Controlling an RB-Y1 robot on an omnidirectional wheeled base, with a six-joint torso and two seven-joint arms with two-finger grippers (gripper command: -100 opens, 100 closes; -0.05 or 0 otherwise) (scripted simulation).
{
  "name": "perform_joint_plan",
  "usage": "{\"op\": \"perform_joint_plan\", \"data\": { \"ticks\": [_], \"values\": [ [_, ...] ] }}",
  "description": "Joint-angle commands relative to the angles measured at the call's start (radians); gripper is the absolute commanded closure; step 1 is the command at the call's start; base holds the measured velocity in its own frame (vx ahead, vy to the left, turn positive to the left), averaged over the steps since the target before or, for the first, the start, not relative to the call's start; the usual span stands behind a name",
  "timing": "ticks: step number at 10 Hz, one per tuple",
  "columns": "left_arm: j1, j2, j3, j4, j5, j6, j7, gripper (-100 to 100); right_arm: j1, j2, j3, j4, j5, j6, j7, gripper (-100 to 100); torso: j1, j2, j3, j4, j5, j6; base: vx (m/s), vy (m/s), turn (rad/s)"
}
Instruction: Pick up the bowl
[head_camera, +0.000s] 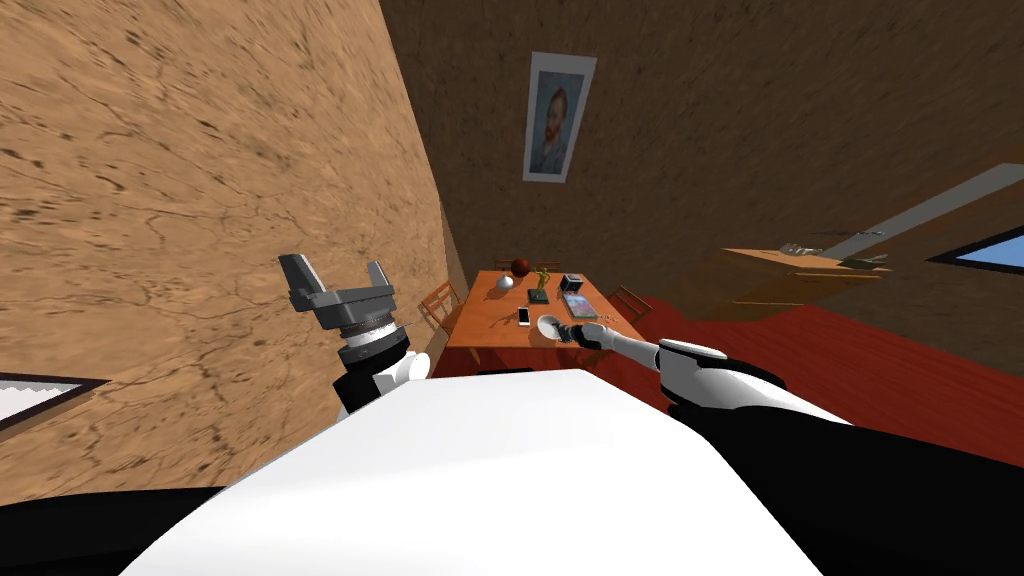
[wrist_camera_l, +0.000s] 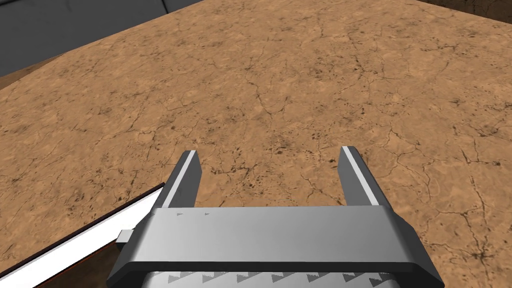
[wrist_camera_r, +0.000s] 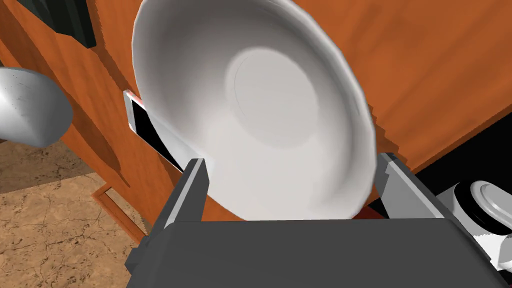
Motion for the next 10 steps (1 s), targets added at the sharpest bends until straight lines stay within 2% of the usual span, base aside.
{"op": "perform_joint_plan", "data": {
  "ticks": [1,2,3,5,7,8,9,10],
  "values": [
    [0.000,0.000,0.000,0.000,0.000,0.000,0.000,0,-0.019,0.050,-0.050,0.050,-0.050,-0.019,-0.050,-100,0.000,0.000,0.000,0.000,0.000,0.000,0.010,-0.295,0.378],
    [0.000,0.000,0.000,0.000,0.000,0.000,0.000,0,-0.019,0.066,-0.077,0.066,-0.080,-0.019,-0.083,-100,-0.009,-0.002,0.000,0.002,-0.002,-0.001,-0.010,-0.258,0.421],
    [0.000,0.000,0.000,0.000,0.000,0.000,0.000,0,-0.019,0.066,-0.097,0.066,-0.107,-0.019,-0.123,-100,-0.008,-0.001,0.000,0.001,-0.002,-0.001,-0.007,-0.131,0.329],
    [0.000,0.000,0.000,0.000,0.000,0.000,0.000,0,-0.019,0.066,-0.160,0.066,-0.168,-0.019,-0.177,-100,0.005,-0.003,-0.001,0.001,0.001,0.000,0.010,-0.005,0.031],
    [0.000,0.000,0.000,0.000,0.000,0.000,0.000,0,-0.019,0.066,-0.199,0.066,-0.223,-0.019,-0.243,-100,0.010,-0.003,-0.001,0.001,0.002,0.000,0.003,0.024,-0.008],
    [0.000,0.000,0.000,0.000,0.000,0.000,0.000,0,-0.062,0.109,-0.228,0.100,-0.253,-0.053,-0.280,-100,0.010,-0.003,-0.001,0.001,0.002,0.000,-0.019,-0.177,0.349],
    [0.000,0.000,0.000,0.000,0.000,0.000,0.000,0,-0.062,0.148,-0.282,0.161,-0.289,-0.053,-0.286,-100,-0.001,-0.002,-0.001,0.001,0.000,-0.002,-0.036,-0.305,0.450],
    [0.000,0.000,0.000,0.000,0.000,0.000,0.000,0,-0.062,0.161,-0.319,0.161,-0.322,-0.053,-0.305,-100,-0.009,-0.001,0.000,0.001,-0.002,-0.001,-0.028,-0.233,0.404]
  ]
}}
